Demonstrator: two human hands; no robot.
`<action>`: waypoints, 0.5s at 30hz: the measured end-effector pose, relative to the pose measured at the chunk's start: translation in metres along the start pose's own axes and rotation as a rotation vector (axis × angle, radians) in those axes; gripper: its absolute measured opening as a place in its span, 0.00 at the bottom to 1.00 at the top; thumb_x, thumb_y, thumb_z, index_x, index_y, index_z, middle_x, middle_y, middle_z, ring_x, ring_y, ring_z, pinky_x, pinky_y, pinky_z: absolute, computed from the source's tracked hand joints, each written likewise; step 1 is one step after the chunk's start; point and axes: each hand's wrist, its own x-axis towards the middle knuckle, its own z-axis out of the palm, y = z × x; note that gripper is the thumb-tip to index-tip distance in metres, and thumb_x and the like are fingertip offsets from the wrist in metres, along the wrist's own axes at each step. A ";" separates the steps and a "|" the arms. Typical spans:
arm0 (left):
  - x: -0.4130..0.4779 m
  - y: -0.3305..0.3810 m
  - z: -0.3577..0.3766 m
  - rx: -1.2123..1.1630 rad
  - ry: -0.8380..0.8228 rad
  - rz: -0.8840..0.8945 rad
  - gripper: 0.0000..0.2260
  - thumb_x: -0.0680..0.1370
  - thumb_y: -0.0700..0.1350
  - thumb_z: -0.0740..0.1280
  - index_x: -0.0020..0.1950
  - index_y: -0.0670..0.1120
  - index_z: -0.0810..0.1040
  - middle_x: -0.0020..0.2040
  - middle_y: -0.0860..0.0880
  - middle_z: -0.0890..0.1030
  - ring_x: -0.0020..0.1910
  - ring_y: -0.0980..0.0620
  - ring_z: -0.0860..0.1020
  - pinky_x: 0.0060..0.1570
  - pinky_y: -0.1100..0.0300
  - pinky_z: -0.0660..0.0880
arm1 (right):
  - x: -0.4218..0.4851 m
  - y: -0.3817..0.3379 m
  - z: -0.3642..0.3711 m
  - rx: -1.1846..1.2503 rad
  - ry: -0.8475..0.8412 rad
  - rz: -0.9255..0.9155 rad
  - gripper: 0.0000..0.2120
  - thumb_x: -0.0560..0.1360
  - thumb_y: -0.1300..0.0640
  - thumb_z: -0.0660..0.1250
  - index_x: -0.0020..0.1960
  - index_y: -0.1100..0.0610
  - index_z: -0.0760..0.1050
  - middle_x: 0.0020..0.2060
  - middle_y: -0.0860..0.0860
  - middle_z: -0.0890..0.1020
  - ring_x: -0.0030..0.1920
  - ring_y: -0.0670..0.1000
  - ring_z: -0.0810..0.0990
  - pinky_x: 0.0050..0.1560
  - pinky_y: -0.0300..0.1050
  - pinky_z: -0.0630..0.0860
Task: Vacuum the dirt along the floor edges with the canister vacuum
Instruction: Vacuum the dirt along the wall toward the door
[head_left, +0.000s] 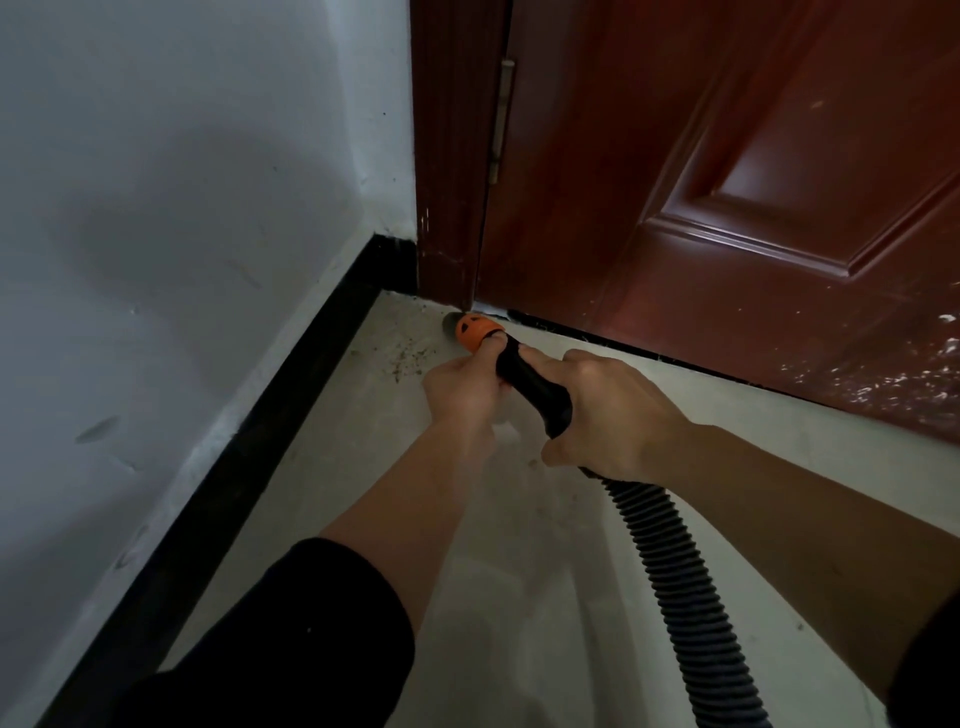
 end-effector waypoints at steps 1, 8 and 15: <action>0.001 0.000 0.001 -0.005 -0.003 0.001 0.10 0.76 0.42 0.73 0.37 0.40 0.78 0.44 0.38 0.83 0.44 0.45 0.84 0.44 0.57 0.81 | 0.002 0.000 -0.001 -0.002 -0.002 -0.002 0.46 0.65 0.52 0.77 0.75 0.41 0.56 0.39 0.46 0.68 0.36 0.48 0.71 0.35 0.44 0.71; 0.013 0.010 0.001 0.027 0.019 0.003 0.10 0.75 0.43 0.73 0.37 0.40 0.78 0.44 0.39 0.82 0.41 0.47 0.81 0.43 0.56 0.80 | 0.016 -0.002 -0.008 -0.043 -0.009 -0.034 0.47 0.65 0.52 0.76 0.77 0.41 0.53 0.41 0.49 0.70 0.39 0.50 0.72 0.38 0.47 0.74; 0.017 0.017 -0.005 -0.042 0.021 0.006 0.08 0.76 0.42 0.73 0.39 0.40 0.78 0.45 0.40 0.83 0.41 0.50 0.83 0.33 0.65 0.78 | 0.028 -0.004 -0.007 -0.053 -0.016 -0.060 0.48 0.66 0.53 0.76 0.77 0.40 0.52 0.41 0.48 0.69 0.35 0.45 0.70 0.33 0.41 0.69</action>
